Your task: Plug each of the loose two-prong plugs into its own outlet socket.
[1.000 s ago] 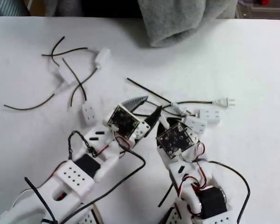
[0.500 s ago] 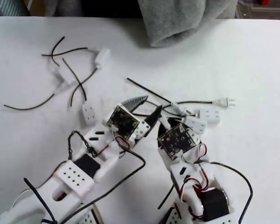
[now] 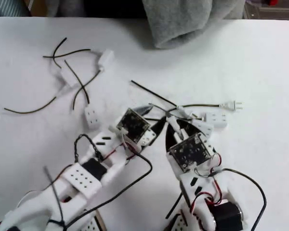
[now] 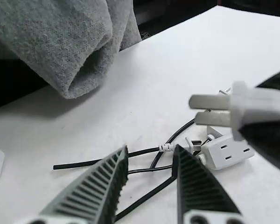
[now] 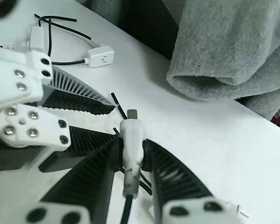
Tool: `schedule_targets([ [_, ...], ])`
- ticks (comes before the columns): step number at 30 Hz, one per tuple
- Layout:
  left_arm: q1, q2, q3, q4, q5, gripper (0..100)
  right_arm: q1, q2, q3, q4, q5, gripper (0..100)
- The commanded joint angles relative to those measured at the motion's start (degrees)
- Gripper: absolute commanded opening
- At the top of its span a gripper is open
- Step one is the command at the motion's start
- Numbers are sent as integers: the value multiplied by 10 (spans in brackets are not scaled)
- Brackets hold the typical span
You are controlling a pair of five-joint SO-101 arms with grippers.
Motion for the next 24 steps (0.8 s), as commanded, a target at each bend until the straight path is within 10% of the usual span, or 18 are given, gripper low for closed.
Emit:
schedule_targets([
  [1, 1, 58, -17, -64, -5, 169, 8, -3, -25, 0, 0, 19],
  [13, -104, 98, -31, -166, 1, 169, 83, 1, 63, -104, 1, 19],
  [24, -282, 87, -199, 207, 258, 251, 80, 2, 97, -131, -33, 19],
])
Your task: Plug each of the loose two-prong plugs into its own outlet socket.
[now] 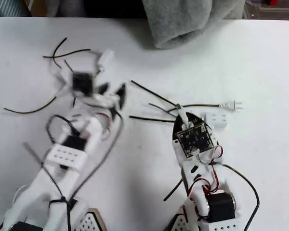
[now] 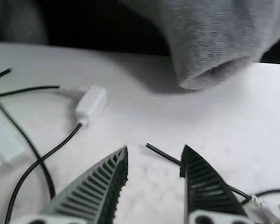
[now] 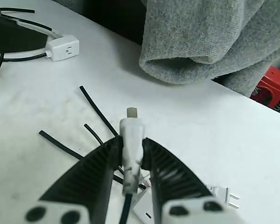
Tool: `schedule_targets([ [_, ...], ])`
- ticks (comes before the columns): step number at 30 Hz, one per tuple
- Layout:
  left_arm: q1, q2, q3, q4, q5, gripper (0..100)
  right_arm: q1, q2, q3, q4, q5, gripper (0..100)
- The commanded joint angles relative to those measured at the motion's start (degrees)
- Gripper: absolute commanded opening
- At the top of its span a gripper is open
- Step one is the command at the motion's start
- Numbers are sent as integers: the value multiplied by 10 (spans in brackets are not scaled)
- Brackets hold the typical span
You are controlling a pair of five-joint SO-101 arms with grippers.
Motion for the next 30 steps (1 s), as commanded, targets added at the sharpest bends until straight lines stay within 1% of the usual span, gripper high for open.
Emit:
schedule_targets([
  [1, -41, 25, -77, 99, 33, 260, 6, -4, -2, -14, -22, 19],
  [4, -46, 67, -114, 146, 33, 261, 6, -4, 0, -12, -27, 19],
  [9, -48, 157, -203, 254, 46, 260, 6, -4, 9, -15, -25, 19],
  [11, -62, 202, -242, 292, 91, 260, 5, -4, 11, -15, -25, 19],
  [15, -96, 289, -335, 372, 224, 264, -13, -4, 11, -14, -23, 19],
  [16, -102, 310, -357, 396, 251, 264, -15, -4, 11, -13, -23, 19],
  [17, -105, 330, -380, 418, 261, 264, -15, -4, 11, -13, -23, 19],
  [19, -104, 371, -421, 454, 258, 264, -14, -4, 11, -14, -23, 19],
  [25, -107, 473, -522, 534, 216, 264, -12, -4, 11, -15, -22, 19],
  [28, -107, 503, -571, 593, 204, 264, -12, -4, 11, -15, -22, 19],
  [30, -107, 512, -605, 639, 179, 264, -12, -4, 11, -15, -22, 19],
])
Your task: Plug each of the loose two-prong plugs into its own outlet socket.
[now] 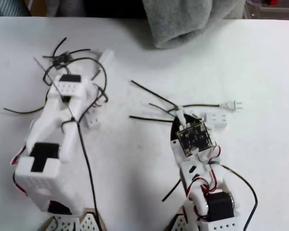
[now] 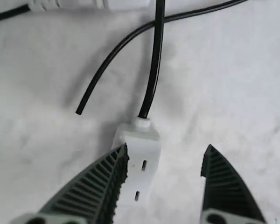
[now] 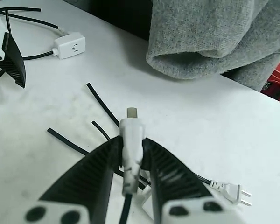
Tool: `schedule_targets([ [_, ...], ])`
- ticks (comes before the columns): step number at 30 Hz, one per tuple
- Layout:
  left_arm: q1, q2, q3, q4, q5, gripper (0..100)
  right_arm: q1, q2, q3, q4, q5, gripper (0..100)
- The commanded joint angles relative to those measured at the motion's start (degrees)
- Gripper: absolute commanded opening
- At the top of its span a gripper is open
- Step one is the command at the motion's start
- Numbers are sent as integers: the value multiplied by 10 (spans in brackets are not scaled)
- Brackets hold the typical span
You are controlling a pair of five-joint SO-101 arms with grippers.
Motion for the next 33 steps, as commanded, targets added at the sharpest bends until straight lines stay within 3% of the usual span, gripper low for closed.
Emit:
schedule_targets([
  [1, -7, 5, -72, 76, -42, 262, 0, -4, -3, -15, 1, 19],
  [6, -12, 5, -94, 114, -83, 260, 0, -4, -2, -15, 1, 19],
  [12, -45, 25, -94, 109, -81, 260, 0, -5, 7, -22, 1, 19],
  [17, -37, 84, -101, 69, -84, 260, 0, -5, 18, -36, 1, 19],
  [23, -29, 109, -131, 85, -80, 259, 0, -5, 18, -36, 1, 19],
  [31, -20, 144, -155, 87, -79, 33, 0, -6, 18, -36, 2, 19],
  [33, 7, 147, -157, 94, -77, 28, 0, -6, 18, -36, 2, 19],
])
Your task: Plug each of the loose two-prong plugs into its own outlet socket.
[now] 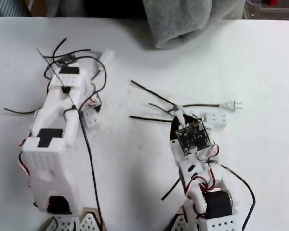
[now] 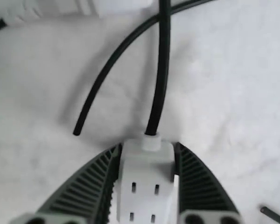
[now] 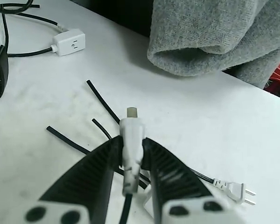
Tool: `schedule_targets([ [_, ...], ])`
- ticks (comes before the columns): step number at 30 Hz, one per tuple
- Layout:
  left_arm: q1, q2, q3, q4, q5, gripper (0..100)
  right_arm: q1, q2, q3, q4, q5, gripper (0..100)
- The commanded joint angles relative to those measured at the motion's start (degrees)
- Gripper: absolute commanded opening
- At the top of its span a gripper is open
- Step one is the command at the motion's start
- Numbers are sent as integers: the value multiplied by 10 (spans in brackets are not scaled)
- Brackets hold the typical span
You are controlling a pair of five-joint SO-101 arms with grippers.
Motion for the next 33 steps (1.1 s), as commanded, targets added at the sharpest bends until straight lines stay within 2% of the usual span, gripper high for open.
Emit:
schedule_targets([
  [1, 44, -1, -18, 11, 17, 33, 0, -6, -5, -15, 2, 19],
  [6, 80, 0, -18, 11, 130, 39, 0, -5, -5, -15, 2, 19],
  [14, 113, -4, -18, 23, 256, 43, 0, -4, -5, -15, -3, 19],
  [21, 195, -5, -27, 33, 398, 208, -3, -4, -5, -15, -3, 19],
  [25, 235, 0, -83, 69, 368, 186, -4, -4, -5, -15, -3, 19],
  [28, 258, 0, -114, 90, 292, 107, -4, -4, -5, -15, -3, 19],
  [31, 276, 1, -119, 74, 220, 19, -2, -4, -5, -15, -3, 19],
  [33, 288, 4, -115, 51, 217, 37, 0, -4, -5, -15, -3, 19],
])
